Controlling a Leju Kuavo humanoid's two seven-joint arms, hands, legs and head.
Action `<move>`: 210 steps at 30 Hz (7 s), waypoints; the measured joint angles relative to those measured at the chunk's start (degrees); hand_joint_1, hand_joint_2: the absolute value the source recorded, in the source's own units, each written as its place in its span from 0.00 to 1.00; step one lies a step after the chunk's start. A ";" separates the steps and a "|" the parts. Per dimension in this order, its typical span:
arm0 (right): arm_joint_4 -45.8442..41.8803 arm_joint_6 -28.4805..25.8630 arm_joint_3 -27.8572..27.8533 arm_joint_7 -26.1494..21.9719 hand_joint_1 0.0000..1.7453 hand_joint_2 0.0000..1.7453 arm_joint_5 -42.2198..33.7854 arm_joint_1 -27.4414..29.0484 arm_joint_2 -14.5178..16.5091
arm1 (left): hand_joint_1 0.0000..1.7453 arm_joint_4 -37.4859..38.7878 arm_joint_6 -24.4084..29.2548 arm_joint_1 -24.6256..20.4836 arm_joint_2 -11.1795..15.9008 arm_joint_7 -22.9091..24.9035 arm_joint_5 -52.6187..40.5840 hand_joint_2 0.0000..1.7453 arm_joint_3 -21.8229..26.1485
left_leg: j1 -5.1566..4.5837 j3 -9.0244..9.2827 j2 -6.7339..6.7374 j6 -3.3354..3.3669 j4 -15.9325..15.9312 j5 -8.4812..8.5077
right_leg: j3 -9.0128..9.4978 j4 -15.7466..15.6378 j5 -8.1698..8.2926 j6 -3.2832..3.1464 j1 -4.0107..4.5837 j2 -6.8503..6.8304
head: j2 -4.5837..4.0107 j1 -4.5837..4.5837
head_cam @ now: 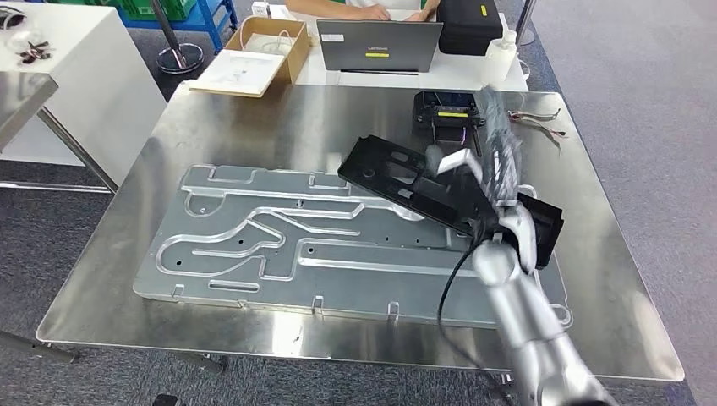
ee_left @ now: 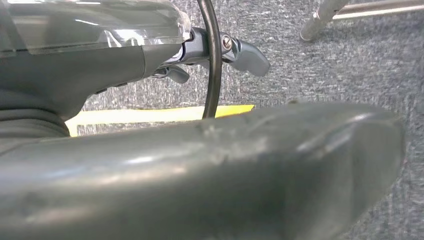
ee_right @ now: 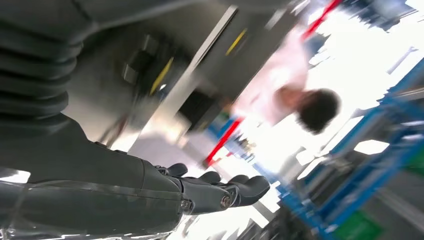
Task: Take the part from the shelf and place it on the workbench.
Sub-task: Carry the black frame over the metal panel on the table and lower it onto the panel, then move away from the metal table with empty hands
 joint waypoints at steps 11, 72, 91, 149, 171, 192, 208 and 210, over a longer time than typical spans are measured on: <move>-23.80 -1.97 9.96 -6.69 0.00 1.00 -8.55 24.11 1.99 | 0.00 0.15 0.01 2.53 -0.19 -1.78 1.40 0.00 4.61 | -0.38 5.43 0.00 0.44 -1.77 -3.06 | -2.60 1.93 1.01 0.22 0.42 -0.18 | 0.00 0.01; -11.76 3.15 -31.20 -16.92 0.00 0.00 -20.63 53.68 14.94 | 0.00 -0.47 1.21 3.48 -3.53 -1.08 -2.80 0.00 16.98 | -0.56 9.36 0.63 0.32 -2.69 -4.63 | -1.31 0.98 0.10 0.55 0.18 -0.63 | 0.00 0.01; 22.50 4.12 -56.73 -12.55 0.00 0.00 -2.62 40.39 15.25 | 0.00 -1.22 1.08 3.52 -4.83 -1.40 -6.41 0.00 21.99 | -0.22 -1.72 1.12 0.32 -2.31 4.86 | 8.96 -2.44 -6.37 0.85 -0.37 -0.47 | 0.00 0.01; 58.30 16.95 -80.83 1.49 0.00 0.00 20.20 29.67 9.18 | 0.00 -2.26 2.26 2.88 -6.96 -1.19 -14.09 0.00 28.69 | -0.55 2.83 -5.21 2.22 -2.76 0.29 | 5.33 -0.40 -5.30 1.08 -0.07 4.41 | 0.00 0.00; 59.44 18.46 -81.33 2.03 0.00 0.00 23.95 29.24 8.50 | 0.00 -2.66 2.29 2.99 -7.16 -0.68 -15.28 0.00 30.31 | -0.30 3.77 0.37 2.69 -3.45 -0.28 | 1.44 9.82 -12.34 2.57 -0.51 -0.60 | 0.00 -0.04; 59.89 18.71 -81.78 2.13 0.00 0.00 24.47 29.34 8.12 | 0.00 -2.87 2.33 3.14 -7.49 -0.68 -15.40 0.00 30.73 | 0.38 1.00 1.98 -0.87 3.74 -3.12 | 5.02 -0.45 -5.13 0.18 -0.52 -4.73 | 0.00 -0.09; 60.20 19.39 -82.88 2.13 0.00 0.00 26.49 29.18 7.68 | 0.00 -3.04 2.69 3.13 -8.13 -0.16 -16.69 0.00 31.42 | -0.84 3.60 -5.06 2.42 -2.73 -0.36 | 2.09 4.09 -5.13 -1.18 1.62 3.38 | 0.00 -0.08; 60.20 19.45 -83.19 2.07 0.00 0.00 26.49 29.14 7.36 | 0.00 -3.04 2.78 2.90 -8.56 -0.08 -16.94 0.00 31.49 | -0.47 3.37 -6.34 2.11 -2.85 -0.19 | 3.78 -0.15 -3.66 -2.53 2.24 5.19 | 0.00 -0.06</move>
